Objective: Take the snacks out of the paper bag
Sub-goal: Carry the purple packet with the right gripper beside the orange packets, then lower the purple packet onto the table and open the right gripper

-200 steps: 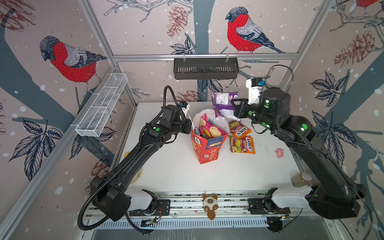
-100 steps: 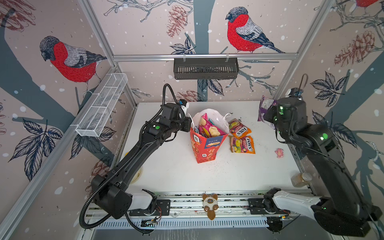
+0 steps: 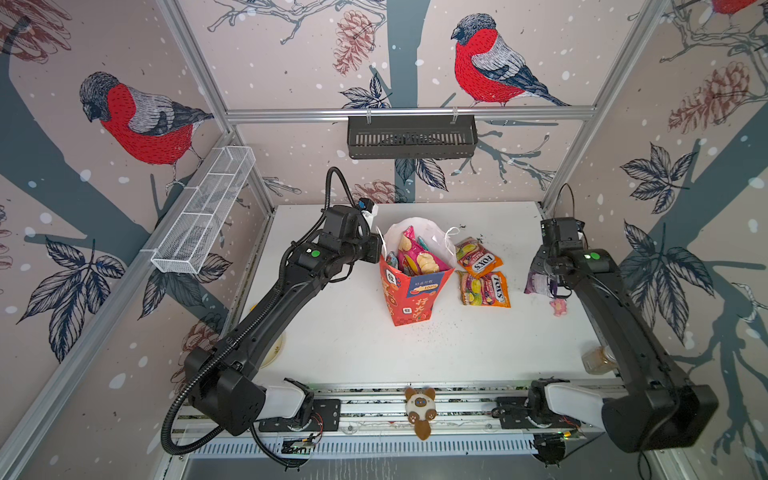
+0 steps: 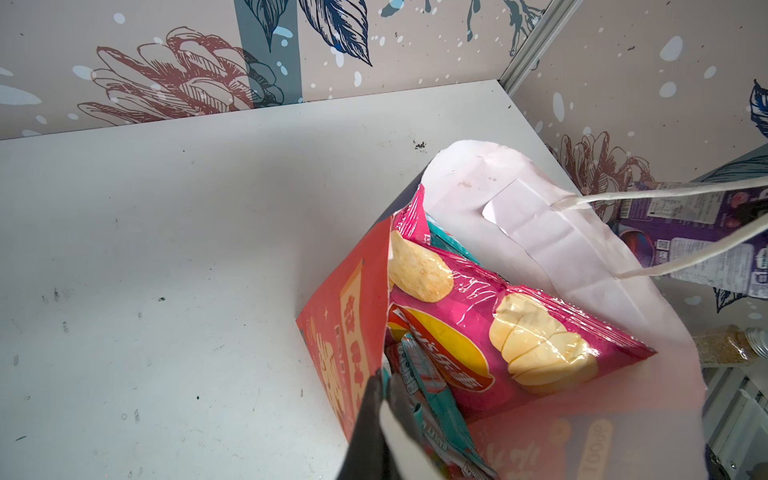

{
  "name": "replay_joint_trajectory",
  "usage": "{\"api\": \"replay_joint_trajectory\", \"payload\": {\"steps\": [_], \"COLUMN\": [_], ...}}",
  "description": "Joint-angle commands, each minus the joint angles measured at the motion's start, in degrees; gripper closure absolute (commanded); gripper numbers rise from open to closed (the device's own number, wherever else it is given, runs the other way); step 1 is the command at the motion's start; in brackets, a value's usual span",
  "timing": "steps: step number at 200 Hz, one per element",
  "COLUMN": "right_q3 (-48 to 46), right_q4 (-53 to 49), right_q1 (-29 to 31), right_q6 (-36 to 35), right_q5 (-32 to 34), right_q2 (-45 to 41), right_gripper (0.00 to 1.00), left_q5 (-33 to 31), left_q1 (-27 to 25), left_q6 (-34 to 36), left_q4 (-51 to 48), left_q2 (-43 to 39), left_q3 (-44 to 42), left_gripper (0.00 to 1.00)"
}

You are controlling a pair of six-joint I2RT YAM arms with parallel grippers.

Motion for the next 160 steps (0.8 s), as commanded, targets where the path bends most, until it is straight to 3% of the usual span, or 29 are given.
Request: {"api": "replay_joint_trajectory", "payload": {"steps": [1,36,116,135,160], "right_q3": [-0.5,2.3,2.3,2.9,1.7], "right_q4": [3.2,-0.6,5.3,6.9,11.7], "right_q1": [-0.7,-0.7,-0.2,0.4,0.0], "right_q6": [-2.4,-1.9,-5.3,-6.0,-6.9], "right_q5": [2.8,8.3,9.4,7.4,-2.9], "right_q2": [4.0,10.2,21.3,23.4,24.2], "right_gripper": [0.99,0.99,0.98,0.97,0.93], "left_q5": [0.7,0.7,0.1,0.0,-0.5], "left_q1": [0.4,0.6,1.0,1.0,1.1], "left_q6": [0.5,0.2,-0.4,-0.6,-0.7], "left_q4": [3.5,3.6,3.9,4.0,3.9], "left_q2": [-0.1,-0.3,-0.6,-0.5,-0.6], "left_q3": [0.1,-0.4,-0.7,-0.7,-1.1], "left_gripper": [1.00,1.00,1.00,1.00,1.00]}}
